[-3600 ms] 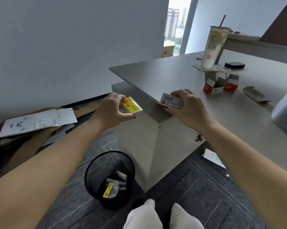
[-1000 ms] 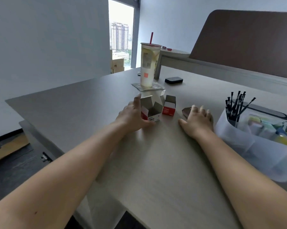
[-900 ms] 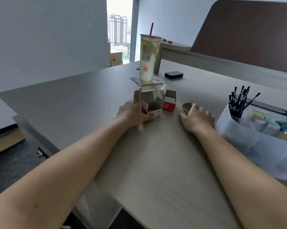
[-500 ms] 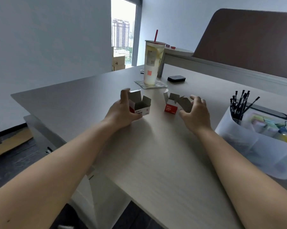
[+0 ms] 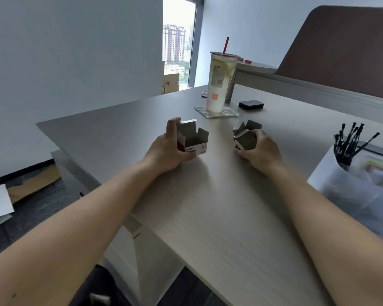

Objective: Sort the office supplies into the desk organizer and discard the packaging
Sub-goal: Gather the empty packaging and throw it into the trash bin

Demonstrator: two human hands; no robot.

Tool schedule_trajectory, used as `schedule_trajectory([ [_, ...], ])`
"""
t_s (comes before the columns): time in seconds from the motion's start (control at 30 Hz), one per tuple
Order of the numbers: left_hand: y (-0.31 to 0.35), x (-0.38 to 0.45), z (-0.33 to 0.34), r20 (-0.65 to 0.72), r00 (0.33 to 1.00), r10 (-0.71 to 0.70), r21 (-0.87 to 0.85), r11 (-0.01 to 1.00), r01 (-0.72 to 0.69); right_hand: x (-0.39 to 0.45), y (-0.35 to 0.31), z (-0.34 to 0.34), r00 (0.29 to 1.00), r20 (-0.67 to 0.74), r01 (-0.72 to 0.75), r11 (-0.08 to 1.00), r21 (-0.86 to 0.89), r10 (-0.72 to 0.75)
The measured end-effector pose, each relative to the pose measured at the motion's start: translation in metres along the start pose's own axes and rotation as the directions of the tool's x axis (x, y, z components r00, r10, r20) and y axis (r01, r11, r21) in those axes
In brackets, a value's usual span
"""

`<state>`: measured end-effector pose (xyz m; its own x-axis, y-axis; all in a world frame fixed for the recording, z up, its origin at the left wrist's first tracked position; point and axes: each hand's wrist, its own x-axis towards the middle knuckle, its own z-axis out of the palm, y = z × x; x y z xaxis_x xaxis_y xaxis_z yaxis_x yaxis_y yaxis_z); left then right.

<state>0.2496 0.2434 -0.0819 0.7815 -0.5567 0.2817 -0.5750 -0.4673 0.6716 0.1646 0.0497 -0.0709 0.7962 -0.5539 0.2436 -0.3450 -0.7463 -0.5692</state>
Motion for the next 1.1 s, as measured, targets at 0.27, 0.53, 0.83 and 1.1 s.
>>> schedule_trajectory([
  [0.27,0.002,-0.014,-0.010,-0.011,1.000,0.007,0.003,1.000,-0.007,-0.015,-0.016,-0.007,0.999,0.043,0.014,0.997,0.077,-0.018],
  [0.53,-0.011,-0.084,-0.065,-0.144,0.989,-0.039,0.017,0.999,0.041,-0.064,-0.082,0.001,0.975,0.096,0.182,0.966,0.184,-0.202],
  [0.83,-0.072,-0.223,-0.151,-0.317,0.924,-0.215,0.031,0.971,0.237,-0.164,-0.186,0.069,0.861,0.207,0.399,0.870,0.290,-0.464],
  [1.1,-0.161,-0.316,-0.140,-0.299,0.847,-0.440,0.036,0.881,0.471,-0.241,-0.188,0.176,0.761,0.420,0.395,0.867,0.303,-0.494],
])
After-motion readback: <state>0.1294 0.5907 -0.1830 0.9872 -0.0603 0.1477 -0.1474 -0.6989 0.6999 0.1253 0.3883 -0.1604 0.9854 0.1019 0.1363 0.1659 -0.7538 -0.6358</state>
